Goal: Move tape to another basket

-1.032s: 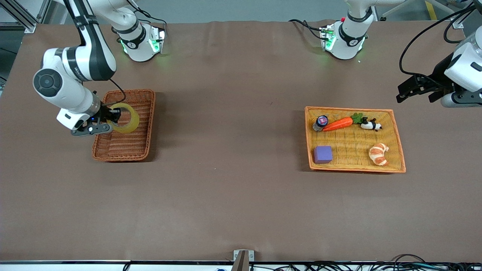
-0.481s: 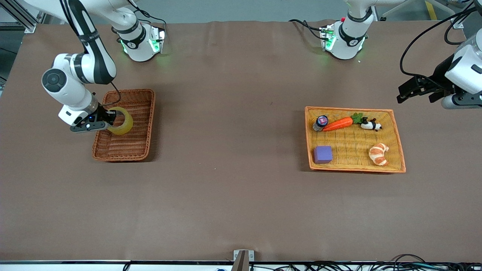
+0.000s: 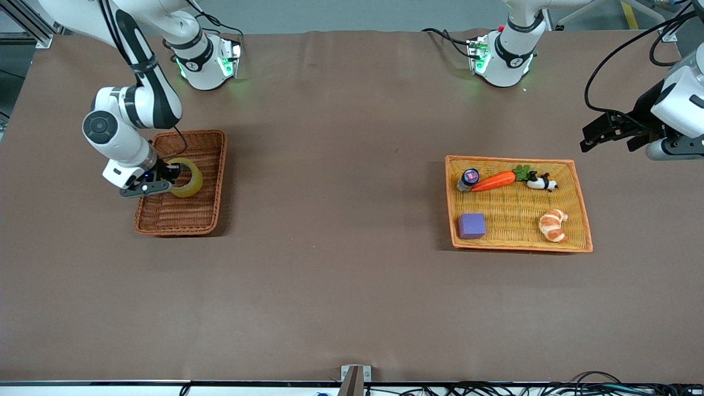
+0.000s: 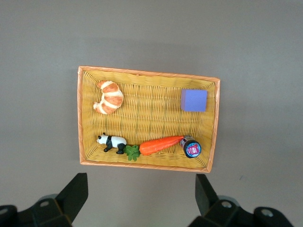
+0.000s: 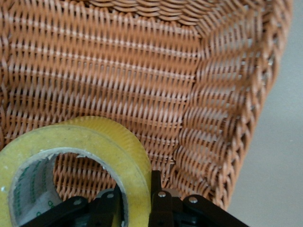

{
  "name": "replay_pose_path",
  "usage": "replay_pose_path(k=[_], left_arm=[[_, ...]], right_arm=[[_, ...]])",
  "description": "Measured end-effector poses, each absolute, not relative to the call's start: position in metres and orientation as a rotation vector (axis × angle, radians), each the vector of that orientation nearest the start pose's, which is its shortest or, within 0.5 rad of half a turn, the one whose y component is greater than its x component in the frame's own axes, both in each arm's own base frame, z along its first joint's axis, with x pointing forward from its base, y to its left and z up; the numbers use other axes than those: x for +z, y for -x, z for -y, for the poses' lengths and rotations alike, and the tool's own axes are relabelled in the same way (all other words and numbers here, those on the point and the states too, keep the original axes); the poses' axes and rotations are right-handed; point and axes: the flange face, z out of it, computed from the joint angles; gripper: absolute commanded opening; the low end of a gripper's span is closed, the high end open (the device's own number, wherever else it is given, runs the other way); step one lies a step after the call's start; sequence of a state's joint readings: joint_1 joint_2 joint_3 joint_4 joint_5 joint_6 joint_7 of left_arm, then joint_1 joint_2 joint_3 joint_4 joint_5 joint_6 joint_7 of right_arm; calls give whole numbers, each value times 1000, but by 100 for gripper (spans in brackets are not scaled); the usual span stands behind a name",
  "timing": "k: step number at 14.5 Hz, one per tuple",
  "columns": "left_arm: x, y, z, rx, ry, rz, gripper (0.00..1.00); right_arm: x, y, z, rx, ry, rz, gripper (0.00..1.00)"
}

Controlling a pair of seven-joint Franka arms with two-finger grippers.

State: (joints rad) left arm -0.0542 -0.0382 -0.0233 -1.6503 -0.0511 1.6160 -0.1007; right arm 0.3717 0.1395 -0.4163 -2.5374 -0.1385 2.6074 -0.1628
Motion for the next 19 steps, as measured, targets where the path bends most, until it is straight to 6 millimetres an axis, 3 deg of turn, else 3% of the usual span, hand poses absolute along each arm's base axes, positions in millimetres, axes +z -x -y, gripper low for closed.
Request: replay_pose_path(k=[1, 2, 3, 7, 9, 12, 15, 19], left_arm=[[612, -544, 48, 1, 3192, 41, 100], [612, -544, 47, 0, 3192, 42, 100], [612, -544, 47, 0, 3192, 43, 100], [612, -544, 47, -1, 3192, 43, 100], [612, -544, 46, -2, 3192, 45, 100], [612, -544, 46, -1, 3192, 46, 100], [613, -544, 45, -2, 3192, 48, 100], [613, -544, 45, -4, 3192, 48, 100]], right_arm=[[219, -453, 19, 119, 3232, 403, 40], [217, -453, 18, 109, 3234, 411, 74], [216, -454, 17, 98, 3235, 415, 97], [224, -464, 18, 52, 3241, 411, 100], [251, -482, 23, 24, 3244, 381, 100], [341, -525, 40, -10, 3251, 306, 100], [435, -558, 35, -71, 3259, 298, 100], [515, -580, 35, -217, 3228, 234, 100]])
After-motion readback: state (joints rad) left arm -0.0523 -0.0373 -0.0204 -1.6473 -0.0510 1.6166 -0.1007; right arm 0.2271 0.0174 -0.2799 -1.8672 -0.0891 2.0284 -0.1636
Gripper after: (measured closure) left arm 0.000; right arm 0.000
